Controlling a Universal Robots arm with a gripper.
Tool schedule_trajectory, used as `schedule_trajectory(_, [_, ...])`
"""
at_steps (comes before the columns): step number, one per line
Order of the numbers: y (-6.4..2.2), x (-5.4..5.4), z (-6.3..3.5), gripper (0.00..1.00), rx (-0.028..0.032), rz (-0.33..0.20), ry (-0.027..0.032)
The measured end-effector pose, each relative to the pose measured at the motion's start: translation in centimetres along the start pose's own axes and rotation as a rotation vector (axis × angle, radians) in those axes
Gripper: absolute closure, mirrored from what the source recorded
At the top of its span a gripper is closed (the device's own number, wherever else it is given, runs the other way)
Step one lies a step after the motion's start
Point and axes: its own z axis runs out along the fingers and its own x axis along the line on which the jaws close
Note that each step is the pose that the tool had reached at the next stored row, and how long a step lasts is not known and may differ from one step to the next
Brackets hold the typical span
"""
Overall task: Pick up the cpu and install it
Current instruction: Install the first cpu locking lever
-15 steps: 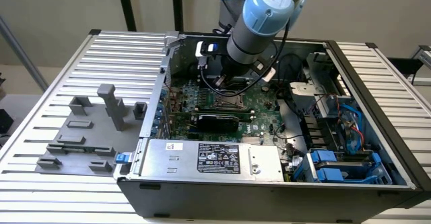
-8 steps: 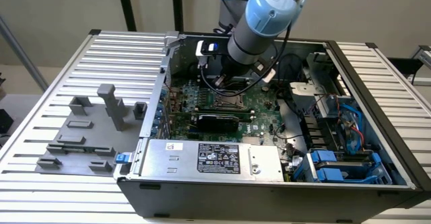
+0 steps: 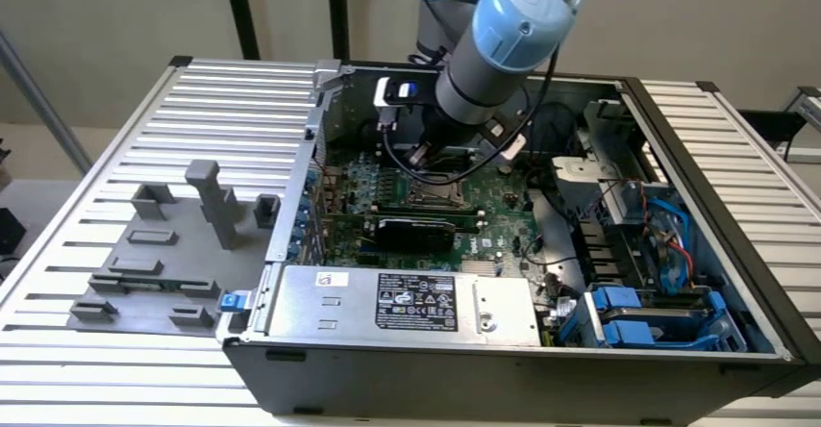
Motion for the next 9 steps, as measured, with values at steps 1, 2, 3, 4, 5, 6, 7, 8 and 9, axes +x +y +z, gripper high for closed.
schedule_trajectory(1, [0.06, 0.04, 0.00, 0.89, 0.0001, 0.000, 0.0000])
schedule_trajectory(2, [0.14, 0.09, -0.01, 0.89, 0.0001, 0.000, 0.0000])
schedule_trajectory(3, [0.25, 0.17, -0.02, 0.89, 0.0001, 0.000, 0.0000])
schedule_trajectory(4, [0.35, 0.26, -0.03, 0.89, 0.0002, 0.000, 0.0001])
schedule_trajectory(5, [0.46, 0.33, -0.04, 0.89, 0.0002, 0.000, 0.0002])
schedule_trajectory(6, [0.56, 0.40, -0.05, 0.89, 0.0002, 0.000, 0.0001])
schedule_trajectory(7, [0.65, 0.47, -0.05, 0.89, 0.0002, 0.000, 0.0002])
schedule_trajectory(8, [0.75, 0.53, -0.05, 0.89, 0.0001, 0.000, 0.0002])
schedule_trajectory(9, [0.83, 0.58, -0.05, 0.89, 0.0001, 0.001, 0.0003])
